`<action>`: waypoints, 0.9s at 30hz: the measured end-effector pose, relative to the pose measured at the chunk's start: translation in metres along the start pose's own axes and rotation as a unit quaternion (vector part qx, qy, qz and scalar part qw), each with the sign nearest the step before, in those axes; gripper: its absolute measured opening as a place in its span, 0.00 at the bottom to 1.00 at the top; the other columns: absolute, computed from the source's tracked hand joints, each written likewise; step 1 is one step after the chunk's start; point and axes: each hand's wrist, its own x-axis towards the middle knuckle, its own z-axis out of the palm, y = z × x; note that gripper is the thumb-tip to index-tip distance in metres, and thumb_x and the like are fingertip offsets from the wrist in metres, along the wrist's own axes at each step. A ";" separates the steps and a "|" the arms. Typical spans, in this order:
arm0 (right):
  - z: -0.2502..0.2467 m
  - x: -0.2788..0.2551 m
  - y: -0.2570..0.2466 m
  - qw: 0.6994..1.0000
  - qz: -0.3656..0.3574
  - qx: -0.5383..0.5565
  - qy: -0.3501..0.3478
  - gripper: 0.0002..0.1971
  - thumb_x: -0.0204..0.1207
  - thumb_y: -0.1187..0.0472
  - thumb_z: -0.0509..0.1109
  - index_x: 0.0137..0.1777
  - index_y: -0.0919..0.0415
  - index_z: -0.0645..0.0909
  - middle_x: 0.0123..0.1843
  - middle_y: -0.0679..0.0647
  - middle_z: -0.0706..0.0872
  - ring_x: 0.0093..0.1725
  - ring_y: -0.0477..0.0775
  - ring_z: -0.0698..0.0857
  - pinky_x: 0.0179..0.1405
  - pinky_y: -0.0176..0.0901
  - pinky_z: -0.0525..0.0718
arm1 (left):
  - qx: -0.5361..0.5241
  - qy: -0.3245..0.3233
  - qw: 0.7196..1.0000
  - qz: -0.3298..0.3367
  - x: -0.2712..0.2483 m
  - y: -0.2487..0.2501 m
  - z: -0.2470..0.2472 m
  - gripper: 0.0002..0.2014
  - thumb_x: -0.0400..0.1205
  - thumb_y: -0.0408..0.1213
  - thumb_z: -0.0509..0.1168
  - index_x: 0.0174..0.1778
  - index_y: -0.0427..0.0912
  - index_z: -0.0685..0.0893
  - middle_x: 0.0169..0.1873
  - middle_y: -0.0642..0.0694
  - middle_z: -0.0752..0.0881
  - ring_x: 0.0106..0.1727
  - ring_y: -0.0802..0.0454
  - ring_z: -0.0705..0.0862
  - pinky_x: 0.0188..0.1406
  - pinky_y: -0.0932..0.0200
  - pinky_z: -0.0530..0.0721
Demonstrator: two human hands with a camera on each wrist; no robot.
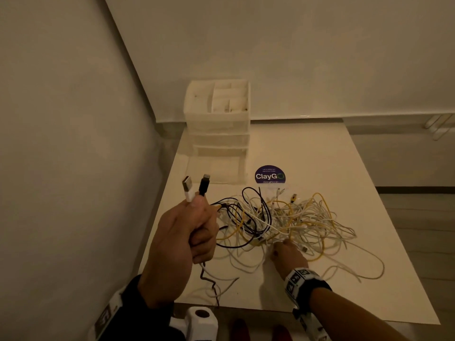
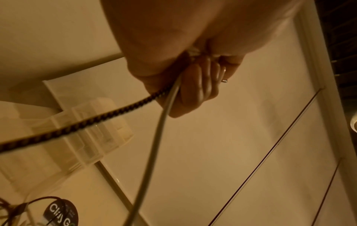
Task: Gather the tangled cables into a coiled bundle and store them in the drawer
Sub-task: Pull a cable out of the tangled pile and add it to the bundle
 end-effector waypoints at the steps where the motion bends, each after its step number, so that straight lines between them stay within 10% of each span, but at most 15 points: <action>1: 0.003 0.002 0.000 1.000 0.000 0.008 0.009 0.13 0.82 0.53 0.61 0.60 0.59 0.79 0.61 0.57 0.75 0.60 0.62 0.80 0.52 0.51 0.80 | 0.021 0.006 1.000 0.011 0.000 -0.001 0.001 0.19 0.75 0.53 0.60 0.22 0.48 0.70 0.18 0.49 0.64 0.16 0.57 0.59 0.16 0.65 0.57; 10: -0.017 0.002 0.003 0.975 0.031 0.198 0.094 0.06 0.78 0.59 0.68 0.47 0.60 0.75 0.43 0.57 0.81 0.41 0.59 0.79 0.37 0.44 0.72 | 0.100 0.048 0.993 0.031 0.014 -0.014 0.010 0.19 0.83 0.45 0.55 0.25 0.46 0.68 0.19 0.49 0.62 0.17 0.56 0.55 0.17 0.68 0.57; 17: -0.125 -0.001 -0.004 0.946 -0.088 0.221 0.218 0.03 0.81 0.62 0.68 0.51 0.58 0.78 0.43 0.49 0.85 0.41 0.51 0.81 0.39 0.43 0.75 | 0.034 0.006 0.999 -0.010 0.050 -0.026 0.022 0.12 0.80 0.41 0.56 0.32 0.42 0.66 0.24 0.49 0.60 0.23 0.54 0.54 0.20 0.60 0.54; 27: -0.237 -0.044 -0.035 0.828 -0.191 0.509 0.138 0.10 0.85 0.68 0.60 0.59 0.62 0.81 0.36 0.63 0.81 0.31 0.62 0.83 0.35 0.55 0.87 | 0.077 0.032 0.995 0.049 0.089 -0.037 0.057 0.16 0.90 0.40 0.49 0.36 0.39 0.65 0.24 0.48 0.62 0.26 0.47 0.53 0.25 0.49 0.54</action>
